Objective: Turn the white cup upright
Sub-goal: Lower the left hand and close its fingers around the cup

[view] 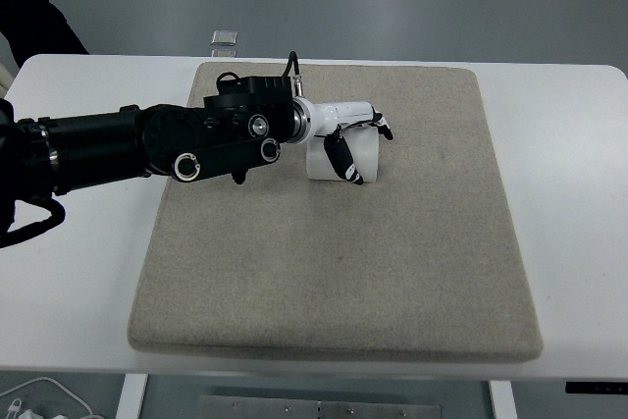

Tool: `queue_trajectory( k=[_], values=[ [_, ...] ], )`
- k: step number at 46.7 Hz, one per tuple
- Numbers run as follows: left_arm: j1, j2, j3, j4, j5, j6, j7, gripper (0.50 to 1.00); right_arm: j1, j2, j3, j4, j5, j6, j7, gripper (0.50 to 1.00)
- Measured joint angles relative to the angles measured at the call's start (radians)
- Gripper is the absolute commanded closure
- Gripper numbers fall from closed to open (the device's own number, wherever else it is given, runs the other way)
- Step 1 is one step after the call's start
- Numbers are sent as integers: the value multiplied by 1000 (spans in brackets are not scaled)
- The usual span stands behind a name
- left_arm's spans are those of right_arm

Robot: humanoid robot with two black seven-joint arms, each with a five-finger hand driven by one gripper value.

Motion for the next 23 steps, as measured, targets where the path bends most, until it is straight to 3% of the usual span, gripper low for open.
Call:
queue_trajectory(
  k=[4,9,11,17,23],
  values=[
    [3,0,0,3,1,0,0,718,1,0,0,0,0,0,0,570],
    [5,0,0,9,3,1,0,870,0,0,0,0,0,0,0,570],
    [5,0,0,9,5,3,1,896,1,0,0,0,0,0,0,570],
    [4,0,-3,15,5,8,0,941,1,0,0,0,0,0,0,570],
    [0,8,-18,22,-4,10,-9,941,0,0,0,0,0,0,0,570]
  ],
)
